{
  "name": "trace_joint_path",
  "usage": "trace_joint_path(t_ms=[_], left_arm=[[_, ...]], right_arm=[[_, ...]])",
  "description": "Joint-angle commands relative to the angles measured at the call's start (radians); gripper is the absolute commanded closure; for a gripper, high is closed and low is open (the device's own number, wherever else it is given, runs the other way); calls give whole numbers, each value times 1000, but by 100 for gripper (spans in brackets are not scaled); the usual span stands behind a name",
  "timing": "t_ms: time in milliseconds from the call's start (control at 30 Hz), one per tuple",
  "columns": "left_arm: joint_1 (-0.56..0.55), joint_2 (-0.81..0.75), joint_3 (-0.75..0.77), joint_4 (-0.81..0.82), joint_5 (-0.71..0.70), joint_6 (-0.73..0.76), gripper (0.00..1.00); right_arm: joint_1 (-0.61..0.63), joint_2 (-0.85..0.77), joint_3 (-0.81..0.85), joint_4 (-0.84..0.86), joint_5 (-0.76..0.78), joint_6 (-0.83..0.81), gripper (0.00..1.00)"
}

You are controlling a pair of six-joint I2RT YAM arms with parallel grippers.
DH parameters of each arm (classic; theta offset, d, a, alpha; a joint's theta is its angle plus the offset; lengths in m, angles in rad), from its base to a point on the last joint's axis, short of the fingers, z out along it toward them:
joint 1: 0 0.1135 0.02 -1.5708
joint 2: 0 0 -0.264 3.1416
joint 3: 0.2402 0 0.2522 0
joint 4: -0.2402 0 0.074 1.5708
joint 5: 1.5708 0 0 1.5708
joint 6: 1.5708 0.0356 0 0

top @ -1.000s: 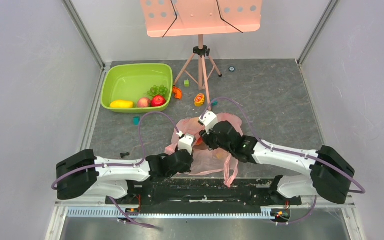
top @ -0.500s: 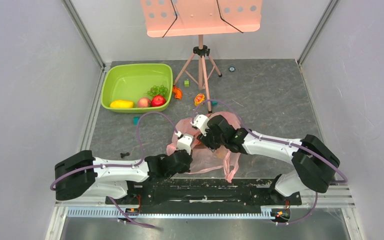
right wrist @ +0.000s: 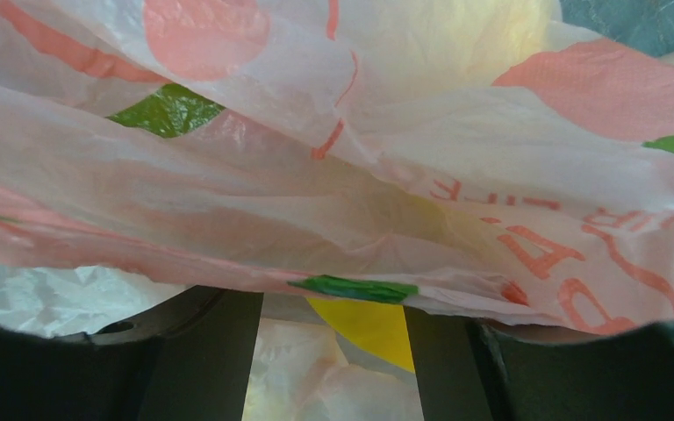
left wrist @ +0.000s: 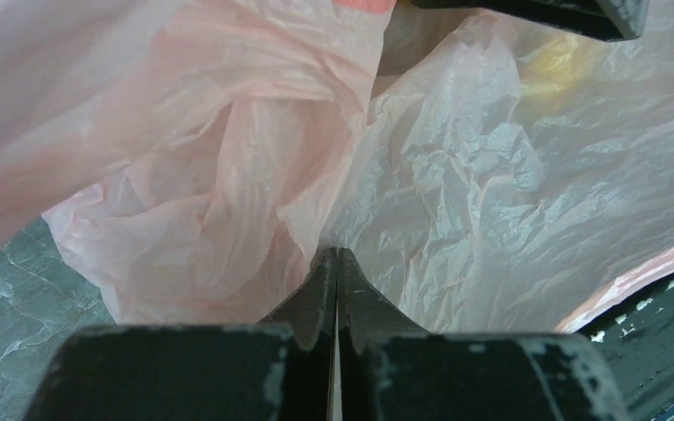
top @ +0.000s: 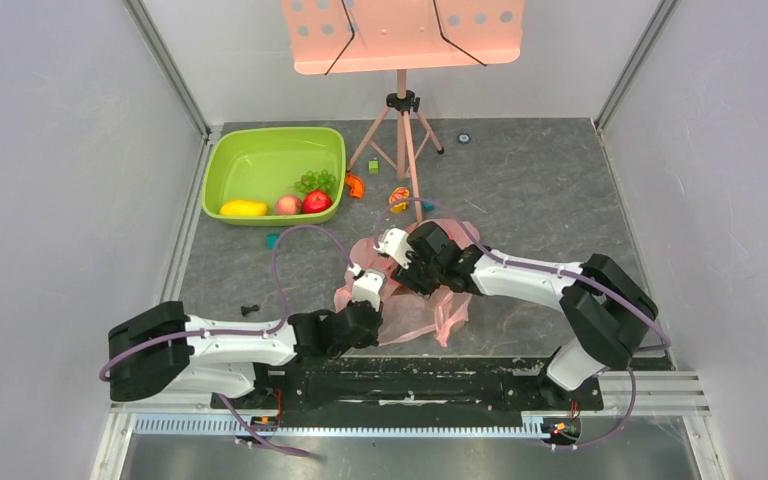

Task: Take the fake fruits out of the plastic bag
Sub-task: Take out the fake fruit from the plastic bag.

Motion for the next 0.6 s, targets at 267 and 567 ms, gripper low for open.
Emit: trace_joint_path(t_ms=[267,567], left_arm=[[-5,-23,-5,25,-53,-60,98],[-5,-24,-5,18,-59,-66,98]], right_arm=[[-43,111,50,-15,-44,-52,38],[-51,92,44,-13,-82,-29,62]])
